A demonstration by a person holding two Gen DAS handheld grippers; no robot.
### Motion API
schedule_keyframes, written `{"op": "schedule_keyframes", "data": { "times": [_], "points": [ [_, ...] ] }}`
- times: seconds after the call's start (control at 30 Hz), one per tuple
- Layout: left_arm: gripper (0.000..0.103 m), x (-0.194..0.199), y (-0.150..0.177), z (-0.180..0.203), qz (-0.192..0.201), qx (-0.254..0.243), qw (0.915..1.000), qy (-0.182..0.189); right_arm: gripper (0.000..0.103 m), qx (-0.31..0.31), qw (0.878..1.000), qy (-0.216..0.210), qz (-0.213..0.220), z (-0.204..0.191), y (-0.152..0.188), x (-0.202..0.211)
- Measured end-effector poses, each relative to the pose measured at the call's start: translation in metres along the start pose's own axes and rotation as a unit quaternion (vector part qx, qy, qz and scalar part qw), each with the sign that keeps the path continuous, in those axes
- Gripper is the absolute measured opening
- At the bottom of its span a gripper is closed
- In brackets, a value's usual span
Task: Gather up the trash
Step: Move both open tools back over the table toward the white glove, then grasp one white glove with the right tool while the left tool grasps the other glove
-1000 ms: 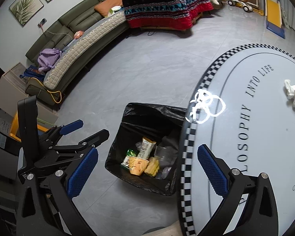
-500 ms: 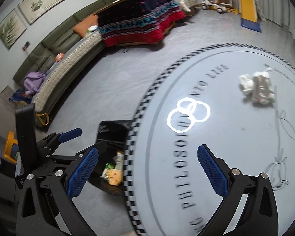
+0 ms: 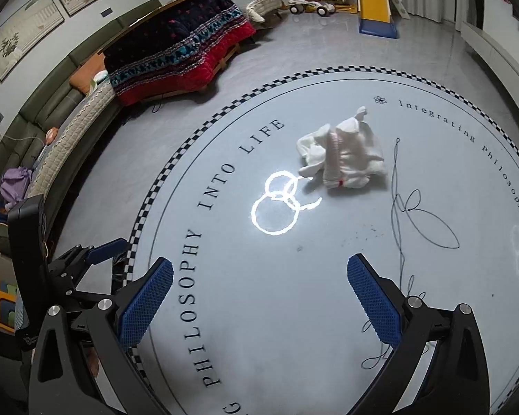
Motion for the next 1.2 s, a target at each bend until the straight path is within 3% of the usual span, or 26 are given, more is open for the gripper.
{"op": "schedule_keyframes", "data": {
  "times": [0.27, 0.43, 0.83, 0.87, 0.93, 1.03, 1.2],
  "points": [
    [0.097, -0.044, -0.034, 0.023, -0.008, -0.012, 0.9999, 0.006, 0.09, -0.01, 0.999, 0.04, -0.023, 0.053, -0.025, -0.041],
    [0.097, -0.07, -0.052, 0.03, -0.016, -0.012, 0.9997, 0.011, 0.065, -0.027, 0.998, 0.044, -0.047, 0.076, -0.042, -0.068],
    [0.097, -0.098, -0.077, 0.043, -0.02, -0.036, 0.9991, 0.011, 0.065, -0.027, 0.996, 0.056, -0.063, 0.1, -0.06, -0.105],
    [0.097, -0.1, -0.079, 0.045, -0.02, -0.038, 0.999, 0.01, 0.062, -0.029, 0.996, 0.052, -0.067, 0.102, -0.06, -0.109],
    [0.097, -0.103, -0.083, 0.048, -0.02, -0.043, 0.9988, 0.011, 0.037, -0.032, 0.996, 0.046, -0.075, 0.102, -0.058, -0.114],
    [0.097, -0.107, -0.086, 0.054, -0.017, -0.053, 0.9984, 0.007, 0.012, -0.04, 0.996, 0.037, -0.075, 0.107, -0.057, -0.111],
    [0.097, -0.119, -0.097, 0.062, -0.016, -0.058, 0.9982, -0.002, 0.01, -0.046, 0.997, 0.05, -0.049, 0.129, -0.062, -0.084]
  ]
}}
Point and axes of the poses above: each gripper's, at about its wrist camera, not at the fingertips, and x roughly against the way its jaws point, z to its right, y to its underside, the point moved 5 cm from there along -x, roughly the way its jaws point, and after that the axes turned 7 degrees about z, right-handed, at the moved point
